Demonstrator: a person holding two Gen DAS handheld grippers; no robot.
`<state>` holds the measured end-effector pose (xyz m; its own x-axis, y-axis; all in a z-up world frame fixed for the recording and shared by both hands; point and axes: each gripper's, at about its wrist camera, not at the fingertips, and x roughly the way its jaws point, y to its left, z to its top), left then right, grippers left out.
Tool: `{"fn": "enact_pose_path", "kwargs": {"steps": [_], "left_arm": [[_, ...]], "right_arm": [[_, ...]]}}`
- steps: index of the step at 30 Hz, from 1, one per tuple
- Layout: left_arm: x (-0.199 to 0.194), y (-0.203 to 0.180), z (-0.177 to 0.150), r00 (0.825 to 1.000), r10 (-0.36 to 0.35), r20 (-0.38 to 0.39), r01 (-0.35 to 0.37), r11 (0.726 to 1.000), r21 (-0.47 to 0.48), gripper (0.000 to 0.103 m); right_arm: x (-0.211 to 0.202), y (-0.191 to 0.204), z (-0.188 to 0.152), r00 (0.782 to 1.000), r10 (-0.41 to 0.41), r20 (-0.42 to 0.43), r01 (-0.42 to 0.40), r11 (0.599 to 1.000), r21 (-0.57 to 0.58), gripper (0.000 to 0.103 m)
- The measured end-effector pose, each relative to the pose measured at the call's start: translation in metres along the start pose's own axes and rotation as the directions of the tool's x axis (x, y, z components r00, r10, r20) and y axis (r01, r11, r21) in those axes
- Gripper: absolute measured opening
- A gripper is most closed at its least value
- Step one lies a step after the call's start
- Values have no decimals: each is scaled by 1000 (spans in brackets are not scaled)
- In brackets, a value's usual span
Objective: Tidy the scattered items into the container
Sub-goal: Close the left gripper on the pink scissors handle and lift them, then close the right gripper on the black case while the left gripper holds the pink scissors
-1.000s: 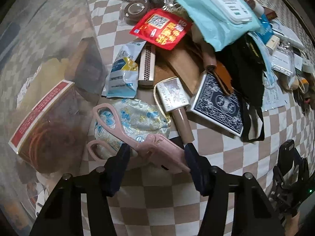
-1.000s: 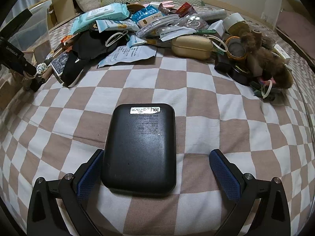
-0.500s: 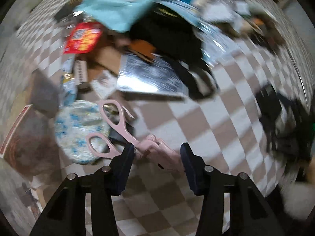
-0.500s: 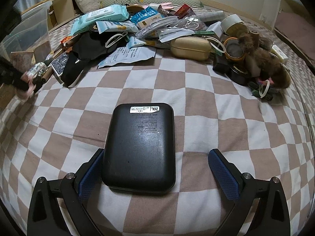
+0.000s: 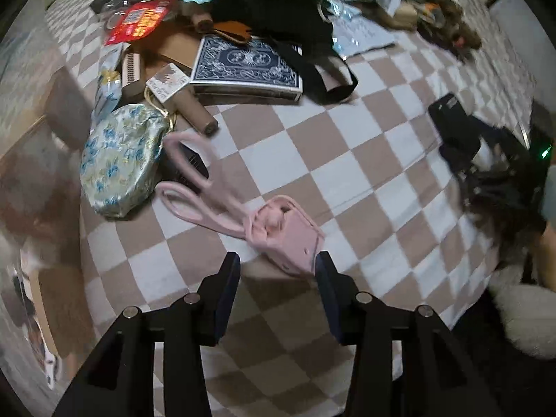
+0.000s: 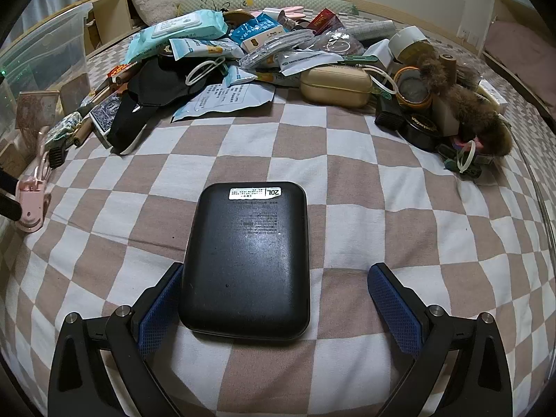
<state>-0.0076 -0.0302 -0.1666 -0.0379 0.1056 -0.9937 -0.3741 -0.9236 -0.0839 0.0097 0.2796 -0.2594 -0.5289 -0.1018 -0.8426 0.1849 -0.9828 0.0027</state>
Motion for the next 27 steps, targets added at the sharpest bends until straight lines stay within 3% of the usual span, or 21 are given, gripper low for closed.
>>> {"fn": "enact_pose_path", "kwargs": {"steps": [2,6,11,16,19,21,22,27], "left_arm": [[-2,10,-1,1000,-19,-1,19,997,-73,73],[3,31,2,990,-139,3,136,964,-229,73],[9,33,-1,981,-196,13,188,917,-352,73],[51,0,38,979,-201,-31,177,918,-355,72],[66,-19,54,987,-159,-28,141,933,-331,61],[64,-20,57,989,-147,-9,137,942,-306,31],[62,-21,58,989,-145,-5,137,947,-290,26],[59,-42,61,997,-75,-5,74,987,-142,24]], "right_arm": [[3,0,3,1000,4,-1,-4,1000,-1,102],[3,0,3,1000,6,1,-6,1000,1,102],[3,-1,3,1000,7,5,-7,1000,2,102],[2,-1,2,1000,5,12,-5,1000,1,102],[2,-1,2,1000,6,12,-6,1000,2,102],[2,-1,1,1000,6,13,-6,1000,2,102],[1,-1,1,1000,6,14,-6,1000,2,102],[-5,-1,0,999,-2,32,2,1000,10,95]]}}
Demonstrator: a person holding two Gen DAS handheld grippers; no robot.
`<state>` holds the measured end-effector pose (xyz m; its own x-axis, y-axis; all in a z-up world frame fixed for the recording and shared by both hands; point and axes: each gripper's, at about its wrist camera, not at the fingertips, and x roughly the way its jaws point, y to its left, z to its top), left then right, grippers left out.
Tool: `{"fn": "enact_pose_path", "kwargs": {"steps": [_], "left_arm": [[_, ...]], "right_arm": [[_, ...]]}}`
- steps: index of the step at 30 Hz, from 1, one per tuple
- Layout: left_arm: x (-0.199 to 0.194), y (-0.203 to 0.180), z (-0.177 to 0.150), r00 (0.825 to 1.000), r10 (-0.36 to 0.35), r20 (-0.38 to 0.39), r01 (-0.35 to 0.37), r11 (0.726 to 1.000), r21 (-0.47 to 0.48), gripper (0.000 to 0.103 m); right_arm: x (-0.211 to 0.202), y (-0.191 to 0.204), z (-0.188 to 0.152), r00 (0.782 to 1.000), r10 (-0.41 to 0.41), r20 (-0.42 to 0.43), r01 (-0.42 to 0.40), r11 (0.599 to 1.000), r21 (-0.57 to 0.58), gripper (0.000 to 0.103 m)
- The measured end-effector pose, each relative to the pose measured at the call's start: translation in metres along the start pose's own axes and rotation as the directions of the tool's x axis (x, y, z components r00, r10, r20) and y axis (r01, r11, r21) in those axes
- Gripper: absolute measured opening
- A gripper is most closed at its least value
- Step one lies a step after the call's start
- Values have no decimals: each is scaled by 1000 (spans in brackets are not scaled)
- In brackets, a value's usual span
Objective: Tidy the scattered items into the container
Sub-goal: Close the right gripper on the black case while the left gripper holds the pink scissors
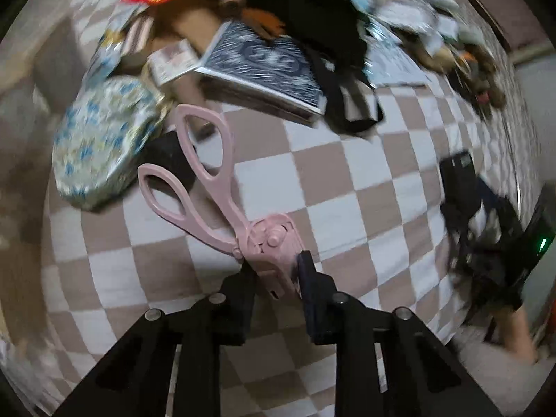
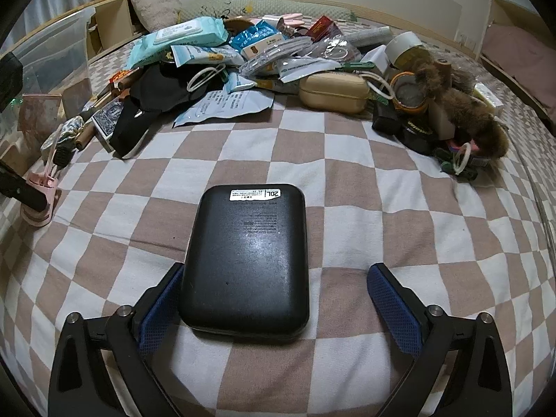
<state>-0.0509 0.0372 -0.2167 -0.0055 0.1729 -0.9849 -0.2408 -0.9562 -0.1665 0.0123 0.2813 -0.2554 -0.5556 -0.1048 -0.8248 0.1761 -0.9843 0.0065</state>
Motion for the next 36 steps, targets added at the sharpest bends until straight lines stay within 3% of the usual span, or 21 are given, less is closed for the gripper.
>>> {"fn": "enact_pose_path", "kwargs": {"steps": [4,8,12,15,20,22,36], "left_arm": [[0,-34,-8,995,90,34,-95,970,223,24],[3,-50,-10,993,112,46,-121,943,309,24],[7,-52,-8,993,108,47,-118,945,304,25],[0,-37,-14,992,113,50,-123,949,290,31],[-1,-41,-14,991,117,63,-131,945,299,31],[-1,-42,-15,992,113,61,-127,944,303,25],[-20,-31,-19,994,84,69,-100,954,284,18]], "right_arm": [[-11,-2,0,999,32,2,-32,999,18,77],[-17,1,1,999,46,-7,-46,999,24,63],[-15,0,7,997,68,-28,-67,997,47,63],[-11,3,12,997,63,-35,-62,998,33,63],[-6,5,19,997,64,-47,-63,998,29,62],[-7,4,18,996,70,-49,-68,997,27,62],[-15,-4,11,988,119,-96,-107,986,125,62]]}}
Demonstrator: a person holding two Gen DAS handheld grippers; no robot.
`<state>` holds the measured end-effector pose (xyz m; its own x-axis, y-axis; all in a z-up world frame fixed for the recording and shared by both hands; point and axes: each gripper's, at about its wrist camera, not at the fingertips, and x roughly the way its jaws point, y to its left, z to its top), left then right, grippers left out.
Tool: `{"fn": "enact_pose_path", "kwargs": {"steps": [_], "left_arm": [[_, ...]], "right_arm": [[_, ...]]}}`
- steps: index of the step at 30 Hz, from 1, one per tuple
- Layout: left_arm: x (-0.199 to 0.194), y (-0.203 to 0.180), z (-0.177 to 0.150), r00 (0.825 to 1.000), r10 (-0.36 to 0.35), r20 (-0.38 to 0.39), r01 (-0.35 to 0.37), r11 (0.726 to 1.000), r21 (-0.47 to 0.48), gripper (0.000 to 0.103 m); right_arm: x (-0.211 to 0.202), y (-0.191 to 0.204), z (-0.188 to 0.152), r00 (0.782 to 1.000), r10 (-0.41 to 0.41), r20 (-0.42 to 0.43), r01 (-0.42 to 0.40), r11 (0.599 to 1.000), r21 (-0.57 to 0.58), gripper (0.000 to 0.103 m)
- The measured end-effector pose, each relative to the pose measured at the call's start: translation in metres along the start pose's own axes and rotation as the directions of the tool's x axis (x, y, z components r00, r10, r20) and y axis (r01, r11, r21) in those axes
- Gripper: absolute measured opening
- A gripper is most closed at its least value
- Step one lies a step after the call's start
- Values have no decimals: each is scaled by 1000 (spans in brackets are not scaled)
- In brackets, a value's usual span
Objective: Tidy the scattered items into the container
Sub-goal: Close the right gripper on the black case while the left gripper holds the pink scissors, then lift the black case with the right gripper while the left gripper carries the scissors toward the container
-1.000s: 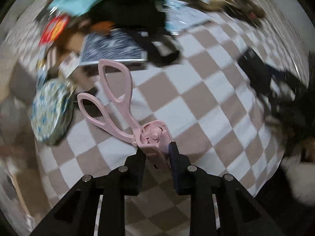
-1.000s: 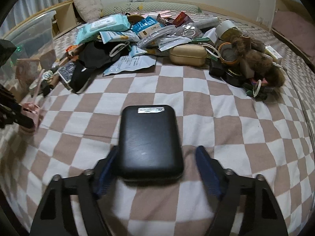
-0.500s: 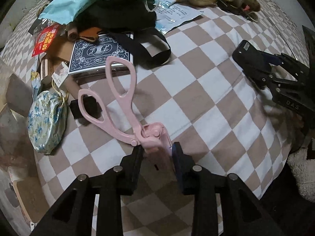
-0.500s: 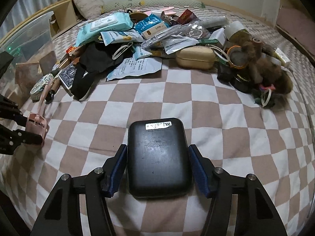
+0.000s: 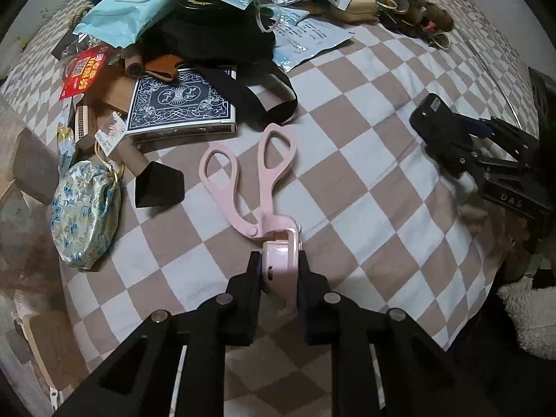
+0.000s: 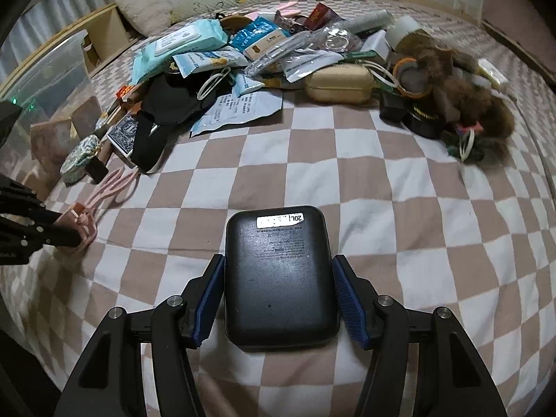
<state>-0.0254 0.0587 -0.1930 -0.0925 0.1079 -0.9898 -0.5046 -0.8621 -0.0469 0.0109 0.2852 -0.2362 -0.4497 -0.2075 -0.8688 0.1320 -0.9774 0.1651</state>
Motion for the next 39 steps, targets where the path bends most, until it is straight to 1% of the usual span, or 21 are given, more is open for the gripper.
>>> {"fn": "enact_pose_path", "kwargs": {"steps": [3,5,7,12,16,19,21,23,26,29,32,35,37,39], "left_arm": [[0,1,-2,1000,4,0,-4,1000,-5,18],[-1,1,-2,1000,3,9,-3,1000,-8,17],[-6,1,-2,1000,-2,25,3,1000,-15,17],[-17,4,-1,998,-9,61,11,999,-33,17],[-26,10,1,997,16,78,-12,998,-56,17],[-27,9,2,995,24,94,-18,998,-66,17],[-29,9,2,994,30,104,-22,997,-73,17],[-21,10,5,993,30,116,-21,997,-76,17],[-36,14,-5,990,25,139,-14,997,-80,17],[-49,20,-3,985,22,174,-6,996,-88,17],[-52,17,9,976,26,215,-4,995,-101,17],[-65,19,13,961,46,272,-14,993,-119,17],[-80,20,14,943,78,323,-37,991,-129,17],[-95,23,15,924,98,371,-45,988,-149,17]], "right_arm": [[-2,-5,-1,999,33,-12,-32,998,45,62],[-5,-11,-1,997,73,-22,-71,993,96,62],[-7,-18,-2,993,115,-30,-109,982,153,62],[-11,-31,-4,981,189,-36,-173,951,257,62],[-14,-39,-5,971,236,-32,-212,920,328,62],[-17,-43,-5,967,253,-22,-229,905,357,62],[-20,-44,-4,968,252,-13,-231,903,363,62],[-23,-44,-2,968,251,-5,-232,901,366,62],[-29,-45,4,965,262,16,-249,893,376,62],[-35,-43,13,961,275,40,-269,887,375,62],[-45,-39,27,954,292,73,-298,880,369,62],[-53,-33,42,945,309,104,-326,876,355,62],[-58,-27,55,938,323,130,-348,874,338,62],[-62,-22,66,931,335,145,-365,872,326,62]]}}
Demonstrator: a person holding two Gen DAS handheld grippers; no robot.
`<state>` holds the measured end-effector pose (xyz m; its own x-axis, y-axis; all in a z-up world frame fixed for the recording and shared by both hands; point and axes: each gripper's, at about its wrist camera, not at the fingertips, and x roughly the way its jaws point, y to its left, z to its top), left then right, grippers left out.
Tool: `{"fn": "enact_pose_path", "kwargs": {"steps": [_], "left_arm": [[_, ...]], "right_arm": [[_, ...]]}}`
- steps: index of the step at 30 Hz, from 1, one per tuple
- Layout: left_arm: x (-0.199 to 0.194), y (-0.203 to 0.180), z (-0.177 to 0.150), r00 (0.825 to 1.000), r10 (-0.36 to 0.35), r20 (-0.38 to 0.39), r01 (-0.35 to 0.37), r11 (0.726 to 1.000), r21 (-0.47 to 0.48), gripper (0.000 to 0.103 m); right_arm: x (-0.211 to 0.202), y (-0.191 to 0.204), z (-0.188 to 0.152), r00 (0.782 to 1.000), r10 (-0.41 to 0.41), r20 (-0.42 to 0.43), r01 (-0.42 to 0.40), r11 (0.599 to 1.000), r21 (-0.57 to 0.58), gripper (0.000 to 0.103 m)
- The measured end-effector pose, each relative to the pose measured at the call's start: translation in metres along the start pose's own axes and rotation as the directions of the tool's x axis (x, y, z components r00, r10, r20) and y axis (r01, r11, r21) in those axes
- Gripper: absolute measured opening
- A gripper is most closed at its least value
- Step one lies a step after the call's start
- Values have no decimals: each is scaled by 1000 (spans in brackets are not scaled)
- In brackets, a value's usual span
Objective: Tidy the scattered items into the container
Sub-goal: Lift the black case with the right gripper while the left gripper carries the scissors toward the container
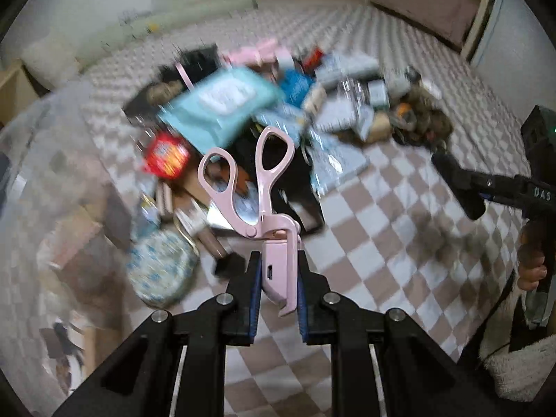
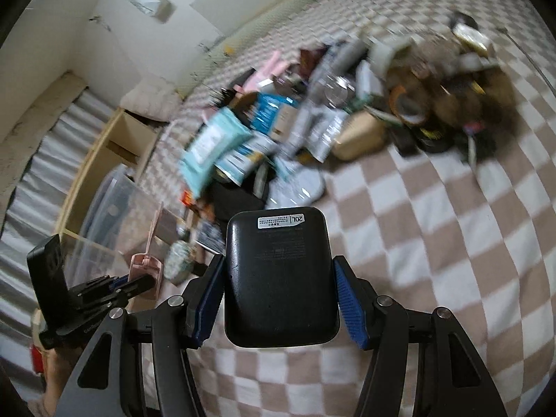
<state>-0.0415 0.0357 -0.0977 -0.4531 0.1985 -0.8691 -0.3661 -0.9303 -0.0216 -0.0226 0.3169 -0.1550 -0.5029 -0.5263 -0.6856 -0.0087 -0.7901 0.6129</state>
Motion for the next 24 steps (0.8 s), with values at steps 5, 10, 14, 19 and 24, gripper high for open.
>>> {"fn": "enact_pose_path", "kwargs": {"steps": [5,10,14,19,24], "left_arm": [[-32,5,14,989,68,134,-65,998,-26,17],[-72,18,25,951,135,278,-118,990,-77,17],[-93,30,22,923,185,336,-157,982,-107,17],[-115,53,13,889,246,386,-195,967,-165,17],[-138,79,-1,859,302,414,-219,946,-237,17]], "right_arm": [[-1,31,24,999,47,22,-46,998,-40,62],[3,70,46,995,91,49,-86,992,-95,62],[8,110,59,989,140,46,-131,979,-153,62],[17,166,69,980,194,46,-177,955,-238,62],[32,214,74,968,252,16,-237,930,-280,62]]}}
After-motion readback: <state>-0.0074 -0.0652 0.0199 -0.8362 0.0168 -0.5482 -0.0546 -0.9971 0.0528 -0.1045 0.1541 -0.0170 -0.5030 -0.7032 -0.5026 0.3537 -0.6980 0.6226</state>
